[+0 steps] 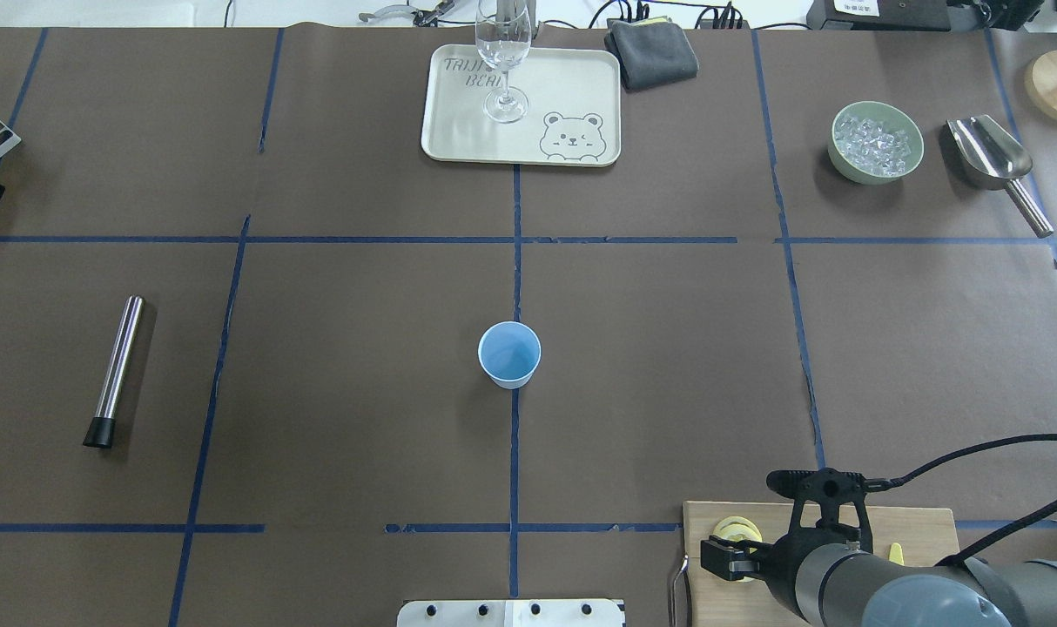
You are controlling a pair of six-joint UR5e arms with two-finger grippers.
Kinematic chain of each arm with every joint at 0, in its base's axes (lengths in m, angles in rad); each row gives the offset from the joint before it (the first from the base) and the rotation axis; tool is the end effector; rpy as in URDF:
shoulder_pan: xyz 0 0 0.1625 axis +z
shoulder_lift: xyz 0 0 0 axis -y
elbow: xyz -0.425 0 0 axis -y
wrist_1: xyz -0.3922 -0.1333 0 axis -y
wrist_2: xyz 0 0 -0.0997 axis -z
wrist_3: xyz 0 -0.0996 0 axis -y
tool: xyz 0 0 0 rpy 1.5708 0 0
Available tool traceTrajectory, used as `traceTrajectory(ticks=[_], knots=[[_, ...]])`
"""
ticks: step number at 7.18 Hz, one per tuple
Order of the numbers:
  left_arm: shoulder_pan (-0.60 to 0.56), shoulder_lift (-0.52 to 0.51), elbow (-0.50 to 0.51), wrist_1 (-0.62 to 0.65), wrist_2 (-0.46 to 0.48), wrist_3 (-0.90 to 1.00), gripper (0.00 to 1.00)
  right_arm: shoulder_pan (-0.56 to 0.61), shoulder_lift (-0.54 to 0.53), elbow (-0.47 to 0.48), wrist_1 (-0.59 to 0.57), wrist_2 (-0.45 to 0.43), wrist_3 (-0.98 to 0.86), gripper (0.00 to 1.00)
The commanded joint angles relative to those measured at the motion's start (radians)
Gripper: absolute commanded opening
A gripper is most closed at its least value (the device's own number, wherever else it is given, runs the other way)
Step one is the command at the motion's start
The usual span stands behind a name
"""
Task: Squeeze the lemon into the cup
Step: 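Lower the right gripper and grasp the top lemon slice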
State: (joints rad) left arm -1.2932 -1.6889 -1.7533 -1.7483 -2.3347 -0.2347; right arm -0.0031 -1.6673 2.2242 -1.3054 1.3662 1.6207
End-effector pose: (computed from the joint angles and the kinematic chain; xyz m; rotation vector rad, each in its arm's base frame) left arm 0.0878 -0.5430 0.4864 0.2501 0.8403 0.2227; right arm -0.4318 -0.1522 0.3715 0.1712 -0.8245 0.1281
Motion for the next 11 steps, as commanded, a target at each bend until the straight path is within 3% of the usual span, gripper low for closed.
traceTrajectory(ticks=[1, 11], knots=[[0.000, 0.000, 0.001, -0.004, 0.000, 0.000, 1.00, -0.006, 0.027, -0.041, 0.000, -0.004, 0.001, 1.00], [-0.001, 0.000, 0.000, -0.010, -0.002, 0.000, 1.00, -0.006, 0.040, -0.058, -0.006, 0.001, 0.001, 1.00]])
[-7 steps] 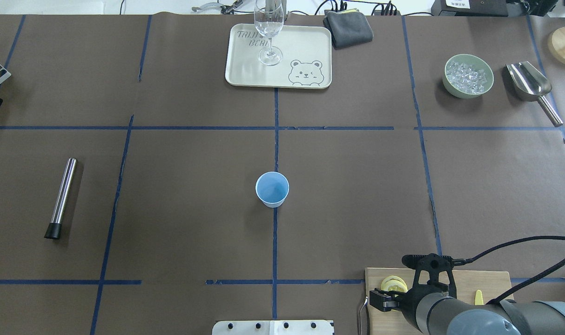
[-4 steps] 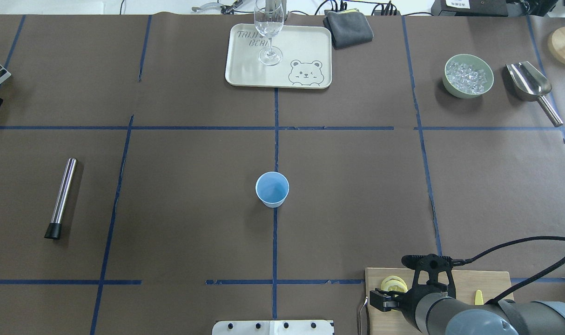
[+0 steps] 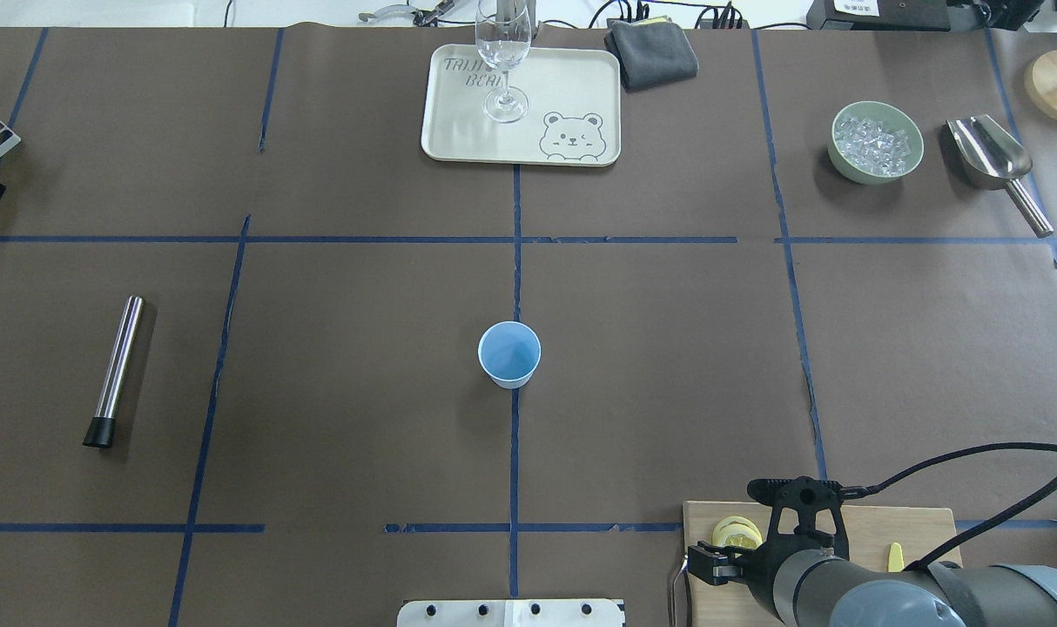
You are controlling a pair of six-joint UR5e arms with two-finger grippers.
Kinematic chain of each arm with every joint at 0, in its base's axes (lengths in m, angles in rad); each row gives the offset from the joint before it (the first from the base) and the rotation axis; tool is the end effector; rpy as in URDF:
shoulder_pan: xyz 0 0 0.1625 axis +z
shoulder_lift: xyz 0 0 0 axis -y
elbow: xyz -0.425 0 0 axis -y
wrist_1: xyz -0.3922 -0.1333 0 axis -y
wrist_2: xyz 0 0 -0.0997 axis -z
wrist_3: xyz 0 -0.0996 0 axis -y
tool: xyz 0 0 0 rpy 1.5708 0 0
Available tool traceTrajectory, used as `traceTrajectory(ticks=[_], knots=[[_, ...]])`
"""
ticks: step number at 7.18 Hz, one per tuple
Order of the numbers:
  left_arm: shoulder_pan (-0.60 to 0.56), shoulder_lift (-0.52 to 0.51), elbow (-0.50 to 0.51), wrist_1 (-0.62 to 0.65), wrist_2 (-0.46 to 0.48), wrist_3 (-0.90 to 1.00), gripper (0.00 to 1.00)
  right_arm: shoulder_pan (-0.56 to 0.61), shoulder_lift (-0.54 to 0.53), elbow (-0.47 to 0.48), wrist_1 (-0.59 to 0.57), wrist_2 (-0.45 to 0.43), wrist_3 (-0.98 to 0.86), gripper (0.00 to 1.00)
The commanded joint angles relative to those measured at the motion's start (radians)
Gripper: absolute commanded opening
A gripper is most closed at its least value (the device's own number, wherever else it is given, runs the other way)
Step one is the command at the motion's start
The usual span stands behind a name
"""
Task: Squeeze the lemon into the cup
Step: 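Lower the right gripper and grasp the top lemon slice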
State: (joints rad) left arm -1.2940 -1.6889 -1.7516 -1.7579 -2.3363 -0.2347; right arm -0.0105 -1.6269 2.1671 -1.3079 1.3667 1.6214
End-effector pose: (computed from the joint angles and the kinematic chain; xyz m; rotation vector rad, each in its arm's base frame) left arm 0.0875 -0.5433 0.4860 0.2573 0.8431 0.2253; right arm -0.4535 -0.1487 0.3811 0.1685 -0.8060 0.1198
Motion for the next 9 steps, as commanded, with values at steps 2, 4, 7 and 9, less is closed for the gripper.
traceTrajectory(ticks=[2, 4, 7, 9], knots=[[0.001, 0.002, -0.002, 0.000, 0.000, 0.000, 1.00, 0.003, -0.001, -0.001, -0.005, 0.002, -0.002, 0.96], [-0.001, 0.002, -0.002, 0.000, 0.000, 0.000, 1.00, 0.003, 0.001, 0.000, -0.005, 0.003, -0.002, 0.82], [-0.001, 0.002, -0.005, 0.000, -0.002, -0.002, 1.00, 0.003, 0.001, -0.001, -0.007, 0.006, -0.002, 0.79], [-0.001, 0.002, -0.006, 0.000, -0.002, -0.002, 1.00, 0.004, 0.001, 0.000, -0.007, 0.006, -0.002, 0.77]])
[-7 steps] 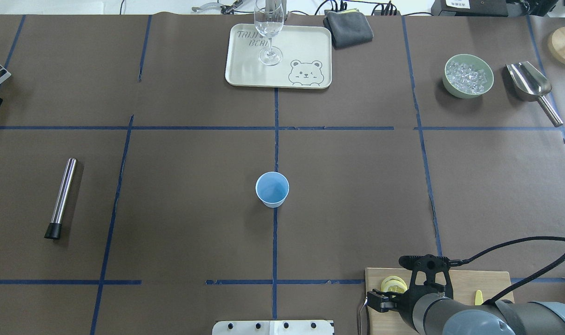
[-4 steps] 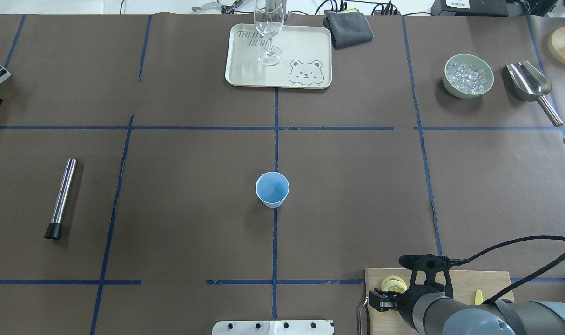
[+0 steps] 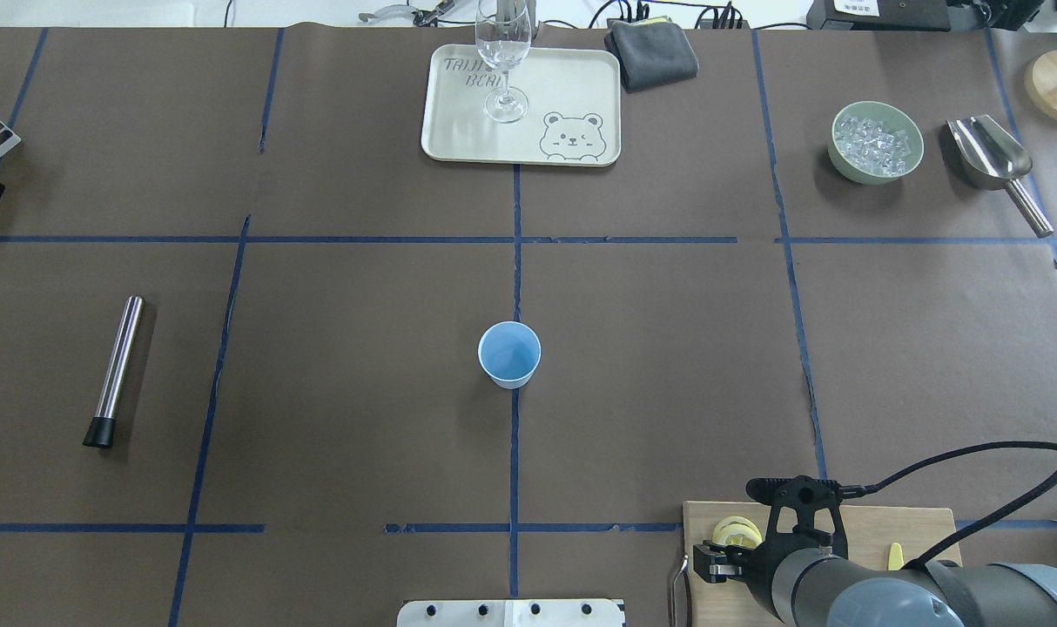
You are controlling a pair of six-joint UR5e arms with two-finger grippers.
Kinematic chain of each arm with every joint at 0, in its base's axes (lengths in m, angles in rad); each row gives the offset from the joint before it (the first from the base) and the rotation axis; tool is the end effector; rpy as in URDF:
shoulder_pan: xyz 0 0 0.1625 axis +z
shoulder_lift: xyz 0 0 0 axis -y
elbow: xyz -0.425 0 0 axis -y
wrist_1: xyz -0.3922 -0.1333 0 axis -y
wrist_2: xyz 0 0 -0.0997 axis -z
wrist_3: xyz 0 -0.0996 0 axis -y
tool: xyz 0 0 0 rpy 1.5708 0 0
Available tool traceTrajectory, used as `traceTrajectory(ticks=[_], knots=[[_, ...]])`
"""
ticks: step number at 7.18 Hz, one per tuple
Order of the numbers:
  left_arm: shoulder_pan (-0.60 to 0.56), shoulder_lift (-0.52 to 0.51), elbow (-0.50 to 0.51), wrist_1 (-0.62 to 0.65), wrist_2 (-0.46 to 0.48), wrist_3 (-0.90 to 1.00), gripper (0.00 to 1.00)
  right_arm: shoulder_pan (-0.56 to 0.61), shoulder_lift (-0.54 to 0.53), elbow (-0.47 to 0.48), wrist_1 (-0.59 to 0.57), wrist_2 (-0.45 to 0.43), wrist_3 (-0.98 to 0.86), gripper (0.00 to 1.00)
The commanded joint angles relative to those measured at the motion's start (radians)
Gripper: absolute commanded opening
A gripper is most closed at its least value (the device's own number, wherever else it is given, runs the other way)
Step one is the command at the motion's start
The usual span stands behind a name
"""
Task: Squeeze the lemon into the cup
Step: 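Lower the right gripper and grasp the top lemon slice, then carry the lemon slice with the right gripper over the blue cup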
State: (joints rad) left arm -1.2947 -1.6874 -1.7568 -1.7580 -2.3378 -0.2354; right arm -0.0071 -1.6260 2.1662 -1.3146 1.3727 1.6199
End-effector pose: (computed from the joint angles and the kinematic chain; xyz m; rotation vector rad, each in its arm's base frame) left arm 0.0870 -0.5424 0.4841 0.2604 0.8452 0.2258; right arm -0.4535 -0.1497 0.3822 0.1652 -0.7990 0.1185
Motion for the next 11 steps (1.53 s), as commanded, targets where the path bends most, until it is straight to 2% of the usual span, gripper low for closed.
traceTrajectory(ticks=[1, 2, 3, 7, 11], knots=[[0.000, 0.000, -0.003, 0.000, 0.000, -0.001, 1.00, 0.002, 0.000, 0.003, 0.000, 0.000, 0.000, 0.72], [0.000, 0.000, -0.006, 0.000, 0.000, -0.002, 1.00, 0.004, 0.000, 0.004, 0.000, 0.003, 0.000, 0.66], [0.000, 0.002, -0.006, 0.000, 0.000, -0.002, 1.00, 0.004, 0.000, 0.004, 0.000, 0.005, -0.002, 0.65], [0.000, 0.002, -0.007, 0.000, 0.000, -0.002, 1.00, 0.025, -0.003, 0.015, 0.000, 0.006, -0.002, 0.65], [0.000, 0.002, -0.009, 0.000, 0.000, -0.004, 1.00, 0.053, -0.012, 0.070, -0.008, 0.017, -0.002, 0.65]])
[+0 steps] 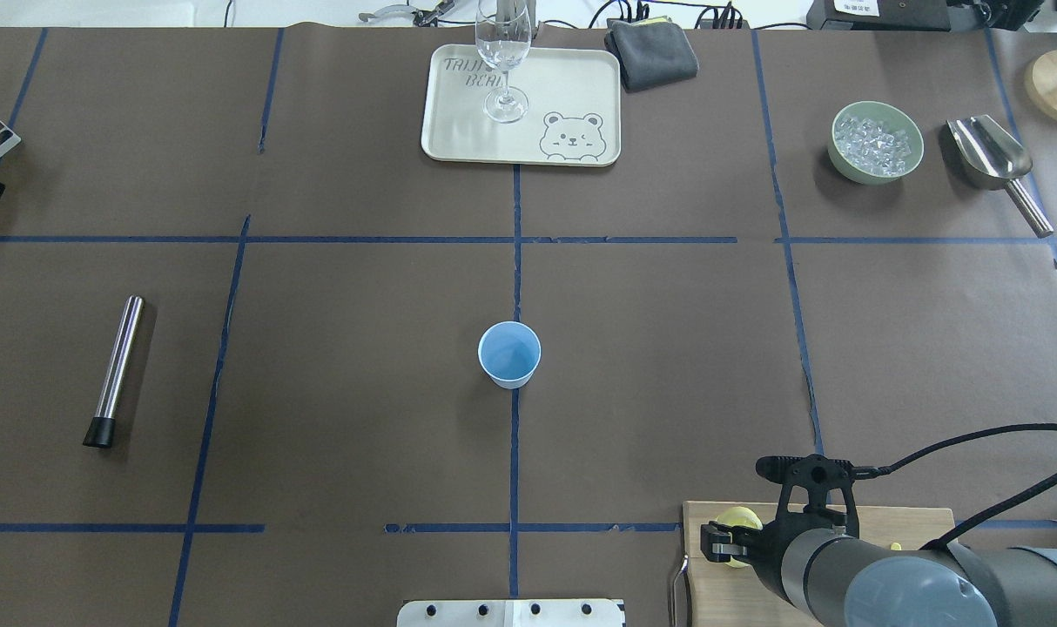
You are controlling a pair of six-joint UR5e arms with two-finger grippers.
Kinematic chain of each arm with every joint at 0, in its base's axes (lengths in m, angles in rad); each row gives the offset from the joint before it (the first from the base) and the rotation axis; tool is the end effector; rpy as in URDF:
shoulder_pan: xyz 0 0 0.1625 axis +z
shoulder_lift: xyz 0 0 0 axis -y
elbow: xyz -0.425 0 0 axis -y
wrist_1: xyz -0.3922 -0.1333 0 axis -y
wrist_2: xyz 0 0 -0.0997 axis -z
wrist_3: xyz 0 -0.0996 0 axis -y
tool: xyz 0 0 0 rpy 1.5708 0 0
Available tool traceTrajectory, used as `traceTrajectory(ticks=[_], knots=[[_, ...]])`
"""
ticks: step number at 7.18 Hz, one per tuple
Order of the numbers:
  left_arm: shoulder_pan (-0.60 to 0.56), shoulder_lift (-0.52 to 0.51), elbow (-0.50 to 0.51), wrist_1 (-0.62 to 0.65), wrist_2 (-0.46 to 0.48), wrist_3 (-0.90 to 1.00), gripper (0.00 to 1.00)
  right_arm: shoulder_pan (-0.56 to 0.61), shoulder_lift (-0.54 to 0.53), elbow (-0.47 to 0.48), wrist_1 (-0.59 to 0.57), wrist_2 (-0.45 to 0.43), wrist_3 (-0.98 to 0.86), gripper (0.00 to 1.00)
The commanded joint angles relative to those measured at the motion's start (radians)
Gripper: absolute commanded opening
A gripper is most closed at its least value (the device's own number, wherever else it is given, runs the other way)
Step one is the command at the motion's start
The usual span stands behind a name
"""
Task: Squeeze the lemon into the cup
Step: 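Carry the lemon slice with the right gripper over the blue cup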
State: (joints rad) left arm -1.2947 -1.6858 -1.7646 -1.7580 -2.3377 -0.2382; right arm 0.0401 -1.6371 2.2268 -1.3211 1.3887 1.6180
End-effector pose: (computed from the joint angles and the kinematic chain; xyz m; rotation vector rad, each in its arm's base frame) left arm 0.0866 -0.5411 0.4811 0.2650 0.8465 0.2255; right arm -0.4309 -0.1687 0.3597 0.1684 -0.8383 0.1583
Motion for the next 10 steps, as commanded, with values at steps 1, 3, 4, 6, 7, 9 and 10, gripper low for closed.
traceTrajectory(ticks=[1, 3, 4, 6, 7, 9, 10], knots=[[0.000, 0.000, -0.001, 0.000, 0.000, -0.007, 1.00, 0.015, 0.002, 0.014, -0.001, 0.004, -0.001, 0.65], [0.000, -0.002, -0.003, 0.000, 0.000, -0.007, 1.00, 0.084, 0.020, 0.059, -0.076, 0.091, -0.003, 0.65], [0.000, -0.002, -0.003, 0.000, 0.000, -0.007, 1.00, 0.133, 0.101, 0.059, -0.148, 0.142, -0.007, 0.65], [0.000, -0.002, 0.000, 0.000, 0.000, -0.012, 1.00, 0.223, 0.367, 0.041, -0.394, 0.228, -0.013, 0.63], [0.000, -0.002, 0.004, 0.000, 0.000, -0.012, 1.00, 0.250, 0.526, -0.013, -0.505, 0.230, -0.041, 0.63], [0.000, -0.002, 0.010, 0.000, -0.002, -0.010, 1.00, 0.280, 0.684, -0.163, -0.520, 0.227, -0.052, 0.62], [0.002, -0.002, 0.010, -0.001, -0.002, -0.010, 1.00, 0.305, 0.751, -0.223, -0.518, 0.228, -0.070, 0.61]])
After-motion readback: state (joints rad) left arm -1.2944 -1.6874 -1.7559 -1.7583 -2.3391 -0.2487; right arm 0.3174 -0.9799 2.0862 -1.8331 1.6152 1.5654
